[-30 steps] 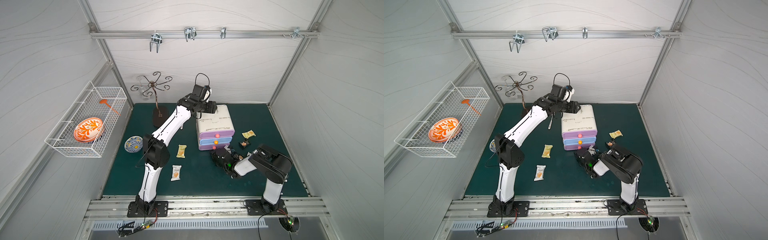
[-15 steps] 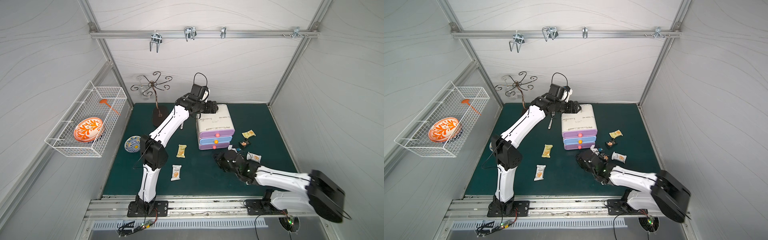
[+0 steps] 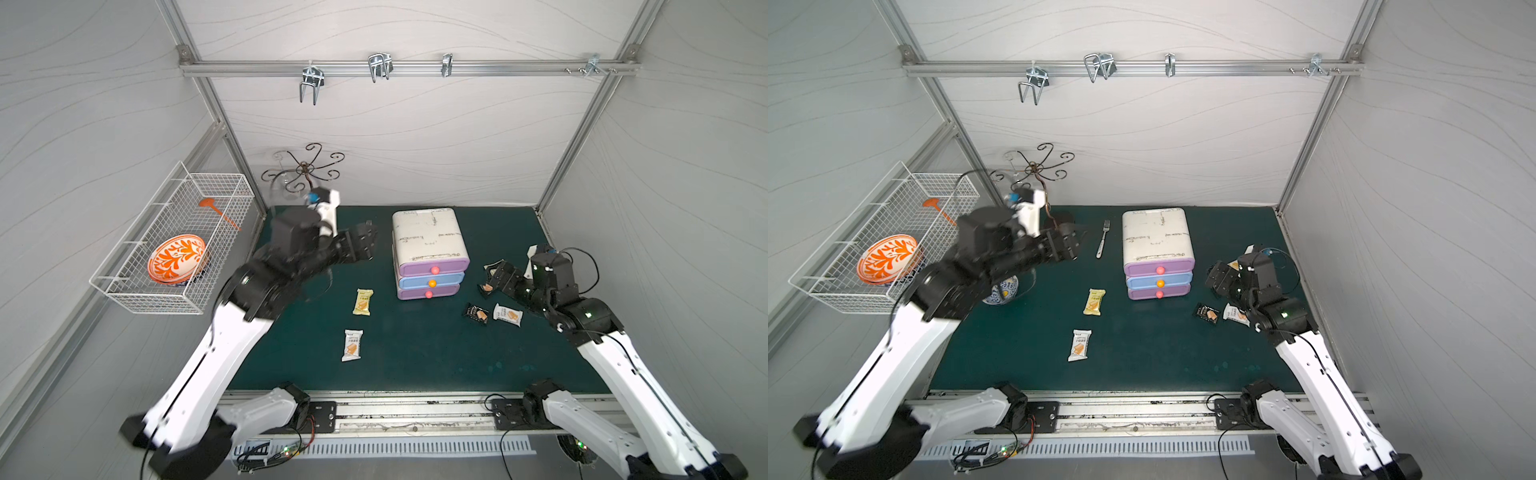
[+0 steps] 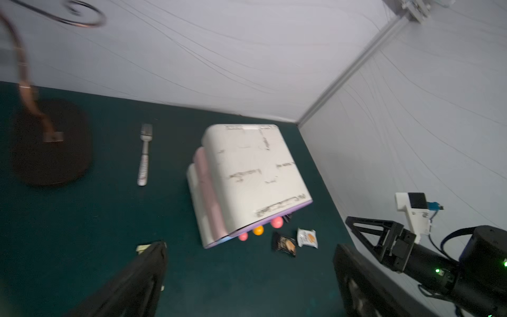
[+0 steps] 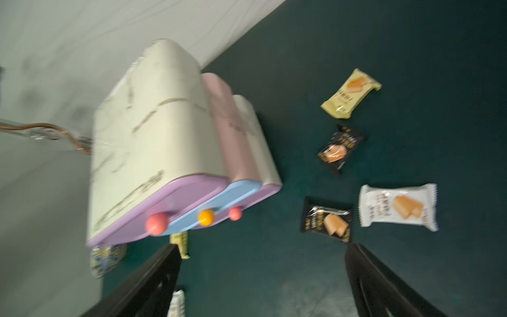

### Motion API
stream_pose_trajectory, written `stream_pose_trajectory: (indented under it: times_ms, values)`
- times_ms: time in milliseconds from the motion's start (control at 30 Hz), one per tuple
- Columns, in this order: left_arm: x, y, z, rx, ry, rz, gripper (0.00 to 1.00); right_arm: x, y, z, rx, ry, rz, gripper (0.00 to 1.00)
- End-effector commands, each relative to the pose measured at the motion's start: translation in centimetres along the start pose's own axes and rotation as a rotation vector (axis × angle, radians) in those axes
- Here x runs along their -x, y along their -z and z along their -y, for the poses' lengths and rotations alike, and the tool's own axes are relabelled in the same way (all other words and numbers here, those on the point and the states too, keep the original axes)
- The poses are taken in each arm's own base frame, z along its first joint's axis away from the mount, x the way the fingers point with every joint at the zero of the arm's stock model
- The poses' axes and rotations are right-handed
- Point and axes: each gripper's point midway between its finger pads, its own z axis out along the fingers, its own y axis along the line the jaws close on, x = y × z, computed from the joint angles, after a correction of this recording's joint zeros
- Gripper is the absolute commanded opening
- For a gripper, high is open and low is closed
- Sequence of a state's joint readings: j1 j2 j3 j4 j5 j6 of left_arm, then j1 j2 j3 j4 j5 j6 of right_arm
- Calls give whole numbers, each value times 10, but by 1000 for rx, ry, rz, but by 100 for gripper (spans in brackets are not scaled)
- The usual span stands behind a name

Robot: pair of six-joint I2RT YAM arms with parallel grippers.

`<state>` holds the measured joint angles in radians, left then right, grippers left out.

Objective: Take the cookies out of the drawer
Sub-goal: Reset both arms

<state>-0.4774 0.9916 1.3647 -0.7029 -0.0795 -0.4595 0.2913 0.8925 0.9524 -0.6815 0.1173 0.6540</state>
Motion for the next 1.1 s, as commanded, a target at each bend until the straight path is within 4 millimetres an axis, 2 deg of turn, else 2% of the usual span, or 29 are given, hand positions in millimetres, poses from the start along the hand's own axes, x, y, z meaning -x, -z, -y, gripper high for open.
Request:
stream_pose_trajectory:
  times_ms: [0,33,100,200,333,400,467,533,567,600,633,667,700,733,800,833,900,967,1033,1067]
  values:
    - [-44,-21,-114,421,-6,12,100,28,-7,28,-32,123,106,99]
    - [-50,-16,-139,483,3,46,100,37,-13,39,-30,88,148,99]
    - [-58,-13,-171,544,4,120,100,48,-23,54,-23,64,221,99]
    - [-72,-23,-207,604,16,160,100,42,-43,71,-61,124,257,99]
    - [-95,-61,-240,625,-50,202,100,28,-69,89,-86,220,299,99]
    - [-102,-78,-255,642,-81,284,99,29,-75,95,-95,276,376,99]
    - [-102,-90,-266,670,-95,309,100,30,-78,99,-103,318,438,99]
    - [-115,-109,-276,676,-110,258,100,27,-82,96,-67,344,465,99]
    - [-112,-115,-279,680,-121,287,99,25,-85,95,-55,356,484,99]
    - [-116,-125,-281,684,-139,216,99,22,-89,99,-64,366,505,99]
    - [-112,-132,-280,680,-167,187,97,22,-92,102,-82,380,529,99]
    - [-105,-137,-283,695,-220,222,96,20,-98,104,-85,382,539,99]
    - [-110,-141,-288,683,-213,224,98,17,-108,102,-61,390,526,99]
    - [-116,-145,-295,658,-180,219,95,16,-118,99,-44,409,514,99]
    - [-120,-145,-299,638,-194,285,97,20,-137,94,-47,427,491,99]
    - [-126,-146,-300,635,-174,240,97,18,-150,97,-57,423,448,99]
    - [-122,-146,-299,618,-167,262,99,15,-169,98,-66,448,457,99]
    - [-126,-149,-300,620,-162,226,99,10,-175,95,-88,459,359,99]
    - [-124,-149,-301,621,-164,236,99,14,-179,95,-88,471,395,99]
    - [-124,-149,-301,620,-163,235,99,12,-181,96,-108,463,341,99]
